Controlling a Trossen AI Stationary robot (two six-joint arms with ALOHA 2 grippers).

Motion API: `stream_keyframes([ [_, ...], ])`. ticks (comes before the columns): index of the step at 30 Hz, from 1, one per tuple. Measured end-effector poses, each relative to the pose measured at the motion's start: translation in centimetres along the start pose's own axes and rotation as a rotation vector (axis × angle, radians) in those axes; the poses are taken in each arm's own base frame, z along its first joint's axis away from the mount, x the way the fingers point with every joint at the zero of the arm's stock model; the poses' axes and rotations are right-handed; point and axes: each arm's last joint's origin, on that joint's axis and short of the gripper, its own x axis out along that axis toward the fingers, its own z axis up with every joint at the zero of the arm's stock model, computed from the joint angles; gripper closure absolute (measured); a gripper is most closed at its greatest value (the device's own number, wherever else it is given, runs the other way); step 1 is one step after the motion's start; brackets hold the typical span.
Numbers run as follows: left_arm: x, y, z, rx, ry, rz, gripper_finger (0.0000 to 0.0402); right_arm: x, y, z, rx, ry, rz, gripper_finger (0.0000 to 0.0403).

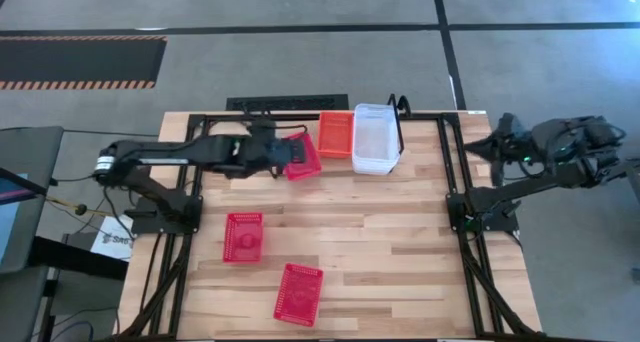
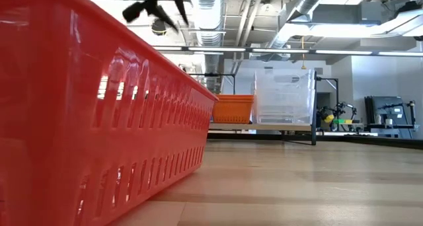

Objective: Stack baskets on shelf by color
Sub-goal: Put the top red bin on the shelf

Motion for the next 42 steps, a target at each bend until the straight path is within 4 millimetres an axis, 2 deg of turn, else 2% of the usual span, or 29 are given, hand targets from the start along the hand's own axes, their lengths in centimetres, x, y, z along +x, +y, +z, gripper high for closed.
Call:
stream_keyframes([
  [5,-3.9,-0.6,-0.1,0.106,-0.189,-0.072,0.0290,4.2,2.7,-0.1,-0.007,0.055,0.128,0.0399],
  [9,-5.8,-0.3,-0.3,0.185,-0.263,-0.071,0.0290,7.5,4.9,0.1,-0.019,0.098,0.190,0.0400],
  [15,-6.8,-0.2,-0.6,0.294,-0.263,-0.093,0.0290,13.5,9.0,1.2,-0.095,0.171,0.282,0.0401],
  [18,-7.0,-0.3,-0.8,0.333,-0.259,-0.099,0.0290,17.4,11.1,1.3,-0.154,0.199,0.284,0.0401],
  [22,-7.7,-0.4,-1.3,0.381,-0.227,-0.135,0.0290,22.9,12.8,0.9,-0.171,0.269,0.345,0.0402],
  [27,-9.6,0.4,-1.4,0.413,-0.199,-0.193,0.0290,29.7,13.8,-0.5,-0.206,0.329,0.429,0.0402],
  [31,-11.0,1.0,-1.4,0.428,-0.221,-0.209,0.0290,34.2,14.2,-1.2,-0.209,0.351,0.503,0.0402],
  [37,-11.5,1.8,-1.7,0.479,-0.218,-0.183,0.0290,38.7,15.2,0.5,-0.344,0.369,0.546,0.0402],
  [42,-11.4,2.3,-1.9,0.472,-0.194,-0.156,0.0290,41.2,15.2,3.1,-0.421,0.372,0.539,0.0402],
])
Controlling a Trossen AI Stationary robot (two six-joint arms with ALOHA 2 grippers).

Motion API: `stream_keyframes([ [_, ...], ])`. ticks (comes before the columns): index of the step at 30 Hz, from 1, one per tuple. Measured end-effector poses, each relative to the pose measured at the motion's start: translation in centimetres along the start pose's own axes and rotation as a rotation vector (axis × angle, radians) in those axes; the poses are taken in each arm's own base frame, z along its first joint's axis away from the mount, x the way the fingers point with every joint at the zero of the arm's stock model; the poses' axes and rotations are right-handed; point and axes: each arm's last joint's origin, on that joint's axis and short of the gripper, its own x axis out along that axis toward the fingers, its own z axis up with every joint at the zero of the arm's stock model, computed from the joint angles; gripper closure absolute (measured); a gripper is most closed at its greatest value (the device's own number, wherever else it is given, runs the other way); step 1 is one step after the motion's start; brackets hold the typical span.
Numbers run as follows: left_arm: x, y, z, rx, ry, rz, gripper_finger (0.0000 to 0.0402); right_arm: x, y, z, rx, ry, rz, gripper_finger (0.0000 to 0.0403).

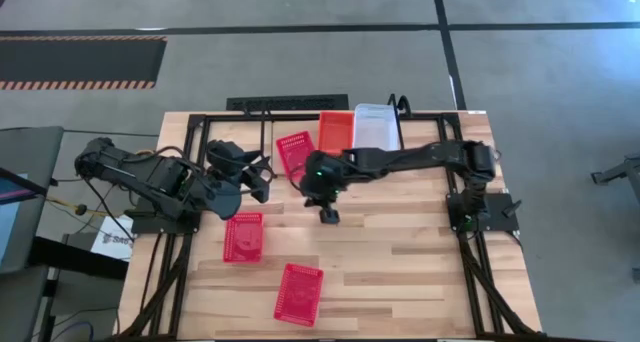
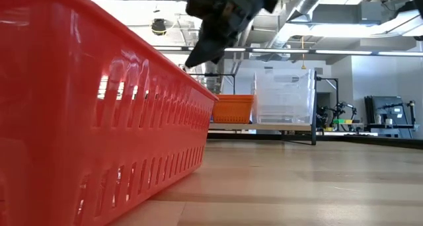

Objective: Stack baskets on shelf by color
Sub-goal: Put the top red bin on the shelf

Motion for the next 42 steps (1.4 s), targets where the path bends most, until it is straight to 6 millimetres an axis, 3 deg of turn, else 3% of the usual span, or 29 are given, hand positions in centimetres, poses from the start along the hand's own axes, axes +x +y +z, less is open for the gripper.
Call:
stream_keyframes([
  [5,0.0,0.1,-0.2,0.012,0.028,-0.004,0.0290,1.9,-1.9,0.1,-0.017,0.057,-0.087,0.0403],
  [10,0.0,0.2,-0.3,0.026,0.041,-0.004,0.0290,3.8,-2.8,-1.5,-0.090,0.190,-0.222,0.0403],
  [19,0.0,0.3,-0.3,0.028,0.038,0.008,0.0290,5.6,-4.3,-2.1,-0.146,0.172,-0.259,0.0403],
  [42,0.0,0.4,-0.4,0.004,0.038,0.018,0.0290,3.4,-10.6,-1.6,-0.072,-0.022,-0.410,0.0403],
])
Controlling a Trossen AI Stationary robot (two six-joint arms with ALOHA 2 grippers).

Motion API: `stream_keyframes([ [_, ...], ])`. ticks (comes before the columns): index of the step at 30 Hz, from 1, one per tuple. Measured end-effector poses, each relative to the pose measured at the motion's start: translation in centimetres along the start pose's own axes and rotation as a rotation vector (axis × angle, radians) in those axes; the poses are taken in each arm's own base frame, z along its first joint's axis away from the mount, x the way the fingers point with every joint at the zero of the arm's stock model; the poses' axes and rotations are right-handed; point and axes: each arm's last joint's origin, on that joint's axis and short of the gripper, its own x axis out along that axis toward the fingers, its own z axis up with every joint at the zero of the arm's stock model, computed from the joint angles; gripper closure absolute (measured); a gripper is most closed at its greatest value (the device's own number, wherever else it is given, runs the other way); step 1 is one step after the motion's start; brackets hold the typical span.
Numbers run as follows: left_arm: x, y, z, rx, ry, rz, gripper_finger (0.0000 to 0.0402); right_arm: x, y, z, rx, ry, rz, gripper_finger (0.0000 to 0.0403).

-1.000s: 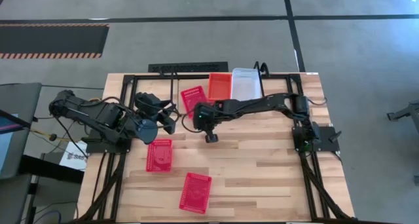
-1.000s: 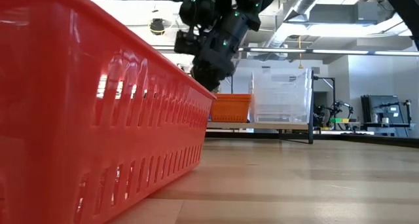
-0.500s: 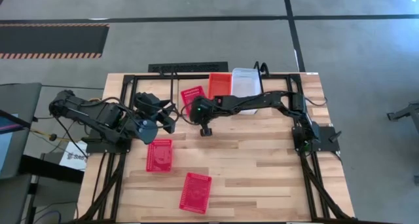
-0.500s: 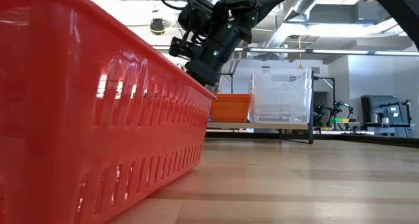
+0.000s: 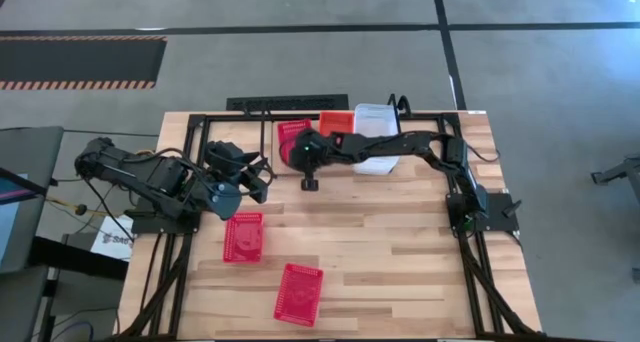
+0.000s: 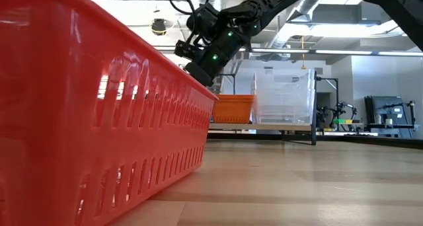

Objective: Stack baskets on shelf by color
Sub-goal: Put the top red bin on the shelf, then stack the bottom red bin on top of the red bin on the shelf

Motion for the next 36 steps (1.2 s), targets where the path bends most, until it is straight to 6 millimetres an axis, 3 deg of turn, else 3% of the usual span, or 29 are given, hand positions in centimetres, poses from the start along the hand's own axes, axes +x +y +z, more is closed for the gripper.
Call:
stream_keyframes([
  [5,0.0,0.0,0.0,0.000,-0.001,0.000,0.0290,-0.5,-0.2,0.8,0.044,-0.032,-0.008,0.0403],
  [11,0.1,0.0,-0.2,0.007,0.002,0.003,0.0290,-2.4,1.1,4.1,0.013,-0.048,0.028,0.0403],
  [17,0.1,0.2,-0.3,0.027,0.012,0.012,0.0290,-6.3,3.7,5.7,-0.022,0.224,0.152,0.0403],
  [23,0.1,0.3,-0.5,0.046,0.054,-0.002,0.0290,-9.8,6.2,4.3,0.059,0.578,0.229,0.0403],
  [28,0.1,0.2,-0.6,0.029,0.091,-0.027,0.0290,-11.9,9.5,4.0,0.083,0.721,0.225,0.0403],
  [36,0.0,0.0,-0.9,0.092,0.180,-0.096,0.0290,-15.9,17.3,5.1,0.145,0.698,0.164,0.0403],
])
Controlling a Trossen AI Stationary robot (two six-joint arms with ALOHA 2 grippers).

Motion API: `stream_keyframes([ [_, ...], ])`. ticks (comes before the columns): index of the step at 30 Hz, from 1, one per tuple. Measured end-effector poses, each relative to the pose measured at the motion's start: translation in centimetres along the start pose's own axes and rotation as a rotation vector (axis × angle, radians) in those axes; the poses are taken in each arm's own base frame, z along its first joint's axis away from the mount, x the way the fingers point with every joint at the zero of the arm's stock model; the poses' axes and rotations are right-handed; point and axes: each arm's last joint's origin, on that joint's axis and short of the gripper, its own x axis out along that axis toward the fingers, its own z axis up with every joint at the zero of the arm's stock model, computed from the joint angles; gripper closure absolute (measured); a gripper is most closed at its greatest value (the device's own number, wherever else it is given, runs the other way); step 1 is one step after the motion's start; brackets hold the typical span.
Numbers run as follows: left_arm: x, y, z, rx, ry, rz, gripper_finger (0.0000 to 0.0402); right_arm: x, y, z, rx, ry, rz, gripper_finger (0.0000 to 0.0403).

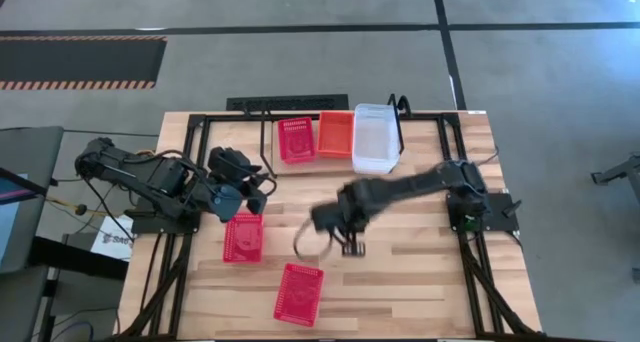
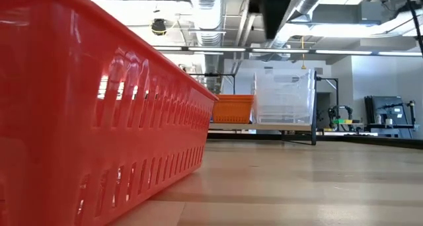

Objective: Stack baskets on shelf by color
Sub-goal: Stack the bottom red bin on top of the red bin on the shelf

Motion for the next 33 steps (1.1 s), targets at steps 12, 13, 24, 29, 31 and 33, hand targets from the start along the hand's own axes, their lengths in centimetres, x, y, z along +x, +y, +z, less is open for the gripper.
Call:
stream_keyframes([
  [12,0.0,-0.1,-0.1,0.136,0.056,-0.057,0.0290,-1.7,9.9,-0.8,0.297,-0.351,0.164,0.0385],
  [13,-0.1,-0.1,-0.2,0.160,0.065,-0.066,0.0290,-1.8,10.1,-0.2,0.310,-0.406,0.195,0.0379],
  [24,-0.2,-0.3,-0.7,0.309,0.190,-0.188,0.0290,-2.4,6.4,3.3,0.414,-0.583,0.237,0.0288],
  [29,-0.8,0.5,-0.4,0.309,0.170,-0.182,0.0290,-0.5,6.4,3.4,0.420,-0.558,0.235,0.0252],
  [31,-1.1,0.7,-0.2,0.294,0.155,-0.195,0.0290,0.8,6.7,3.4,0.433,-0.544,0.253,0.0244],
  [33,-1.5,1.1,0.0,0.285,0.142,-0.202,0.0290,2.1,6.9,3.4,0.449,-0.537,0.285,0.0240],
])
